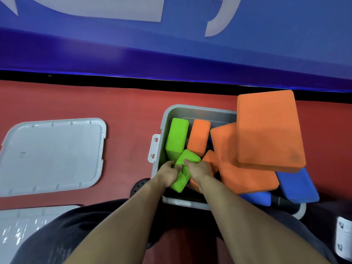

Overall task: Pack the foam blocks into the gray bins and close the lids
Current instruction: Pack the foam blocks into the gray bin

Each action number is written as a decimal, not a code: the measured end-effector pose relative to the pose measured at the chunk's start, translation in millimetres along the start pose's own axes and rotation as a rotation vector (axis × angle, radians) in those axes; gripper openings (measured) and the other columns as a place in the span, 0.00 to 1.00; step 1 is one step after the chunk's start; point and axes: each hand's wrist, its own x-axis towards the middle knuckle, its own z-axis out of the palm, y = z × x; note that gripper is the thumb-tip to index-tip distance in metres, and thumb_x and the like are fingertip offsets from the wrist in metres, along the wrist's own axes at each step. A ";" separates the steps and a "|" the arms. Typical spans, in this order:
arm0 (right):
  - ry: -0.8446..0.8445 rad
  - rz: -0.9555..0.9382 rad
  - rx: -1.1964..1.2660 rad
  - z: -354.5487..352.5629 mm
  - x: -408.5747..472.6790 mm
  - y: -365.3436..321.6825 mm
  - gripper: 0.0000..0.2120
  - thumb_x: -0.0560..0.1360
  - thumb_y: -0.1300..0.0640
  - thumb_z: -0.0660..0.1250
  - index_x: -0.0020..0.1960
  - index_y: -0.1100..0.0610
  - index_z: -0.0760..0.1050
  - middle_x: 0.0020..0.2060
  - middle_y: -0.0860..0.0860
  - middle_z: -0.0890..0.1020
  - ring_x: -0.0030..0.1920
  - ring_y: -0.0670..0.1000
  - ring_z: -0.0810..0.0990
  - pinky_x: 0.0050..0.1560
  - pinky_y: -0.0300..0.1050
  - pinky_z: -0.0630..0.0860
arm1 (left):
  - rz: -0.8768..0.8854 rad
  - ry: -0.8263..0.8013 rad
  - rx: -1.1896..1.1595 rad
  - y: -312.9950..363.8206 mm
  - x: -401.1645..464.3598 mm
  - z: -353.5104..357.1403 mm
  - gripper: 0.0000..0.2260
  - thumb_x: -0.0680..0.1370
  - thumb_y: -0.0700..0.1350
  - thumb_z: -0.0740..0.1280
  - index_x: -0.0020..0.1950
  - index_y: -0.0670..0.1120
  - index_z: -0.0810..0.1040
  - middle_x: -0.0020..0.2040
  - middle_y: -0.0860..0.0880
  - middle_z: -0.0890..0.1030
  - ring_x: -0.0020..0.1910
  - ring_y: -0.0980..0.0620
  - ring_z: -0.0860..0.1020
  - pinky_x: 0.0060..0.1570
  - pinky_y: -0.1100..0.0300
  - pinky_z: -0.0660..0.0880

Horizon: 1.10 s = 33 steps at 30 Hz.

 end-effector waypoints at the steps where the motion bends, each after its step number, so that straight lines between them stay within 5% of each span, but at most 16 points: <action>1: 0.001 0.007 -0.011 0.0 1.5 0.6 0.18 0.75 0.43 0.72 0.50 0.58 0.79 0.53 0.56 0.83 0.55 0.59 0.83 0.56 0.49 0.79 | 0.001 -0.003 0.011 -0.2 0.8 0.4 0.25 0.84 0.49 0.63 0.78 0.40 0.65 0.72 0.43 0.74 0.69 0.45 0.74 0.69 0.53 0.71; 5: 0.002 0.034 -0.031 3.8 1.6 2.3 0.27 0.74 0.40 0.72 0.61 0.61 0.79 0.59 0.56 0.82 0.59 0.59 0.81 0.59 0.49 0.78 | 0.014 -0.001 0.067 -2.9 4.6 0.5 0.27 0.84 0.50 0.62 0.81 0.42 0.60 0.78 0.42 0.67 0.75 0.44 0.68 0.73 0.52 0.66; 10: -0.002 0.014 -0.046 3.2 -3.6 1.7 0.29 0.69 0.38 0.72 0.60 0.58 0.79 0.57 0.54 0.83 0.56 0.58 0.82 0.59 0.50 0.79 | -0.002 -0.001 -0.061 0.9 9.5 1.8 0.26 0.84 0.46 0.61 0.81 0.44 0.58 0.76 0.43 0.68 0.72 0.44 0.71 0.72 0.48 0.68; 15: 0.169 -0.208 -0.246 -8.6 -4.4 -11.0 0.27 0.76 0.42 0.68 0.70 0.54 0.72 0.68 0.57 0.73 0.68 0.60 0.74 0.70 0.52 0.70 | -0.103 0.039 -0.423 18.9 22.1 -4.0 0.15 0.85 0.49 0.58 0.62 0.42 0.79 0.56 0.43 0.83 0.51 0.47 0.81 0.51 0.54 0.77; 18: 0.139 -0.375 -0.185 -16.2 7.2 -28.2 0.24 0.79 0.49 0.68 0.72 0.57 0.72 0.67 0.57 0.77 0.67 0.58 0.76 0.69 0.49 0.71 | -0.188 0.063 -0.533 22.5 31.2 -1.7 0.17 0.85 0.56 0.57 0.51 0.45 0.79 0.44 0.45 0.82 0.42 0.49 0.80 0.40 0.56 0.75; 23: 0.060 -0.523 -0.336 -0.4 28.3 -50.3 0.28 0.78 0.46 0.68 0.74 0.56 0.68 0.70 0.54 0.75 0.72 0.56 0.71 0.71 0.50 0.68 | -0.164 0.077 -0.590 21.6 50.2 3.4 0.29 0.79 0.65 0.58 0.71 0.46 0.73 0.57 0.42 0.84 0.51 0.45 0.84 0.50 0.48 0.82; 25: 0.098 -0.556 -0.567 -2.6 35.7 -49.3 0.31 0.79 0.41 0.64 0.77 0.54 0.63 0.73 0.51 0.71 0.75 0.55 0.64 0.74 0.53 0.63 | -0.129 0.108 -0.560 25.3 49.7 4.8 0.23 0.83 0.62 0.57 0.70 0.47 0.71 0.59 0.43 0.82 0.51 0.47 0.82 0.44 0.54 0.78; 27: 0.120 -0.598 -0.670 -7.1 40.4 -44.8 0.31 0.80 0.39 0.60 0.78 0.51 0.62 0.74 0.48 0.68 0.76 0.53 0.59 0.73 0.56 0.60 | -0.145 0.115 -0.533 25.4 52.0 9.2 0.25 0.83 0.62 0.58 0.75 0.50 0.66 0.63 0.43 0.79 0.55 0.46 0.79 0.49 0.53 0.77; 30: 0.116 -0.603 -0.622 -6.8 45.8 -40.4 0.28 0.81 0.39 0.59 0.77 0.50 0.65 0.74 0.46 0.69 0.75 0.53 0.60 0.73 0.56 0.60 | -0.155 0.101 -0.544 21.4 53.0 17.5 0.29 0.79 0.64 0.62 0.76 0.54 0.58 0.63 0.45 0.78 0.60 0.44 0.78 0.64 0.43 0.75; 33: 0.156 -0.588 -0.501 -3.4 45.5 -38.1 0.22 0.81 0.46 0.62 0.73 0.53 0.72 0.70 0.50 0.73 0.71 0.56 0.64 0.73 0.50 0.59 | -0.139 0.102 -0.563 19.2 51.1 20.7 0.23 0.81 0.60 0.63 0.72 0.57 0.60 0.57 0.45 0.79 0.55 0.46 0.79 0.62 0.42 0.77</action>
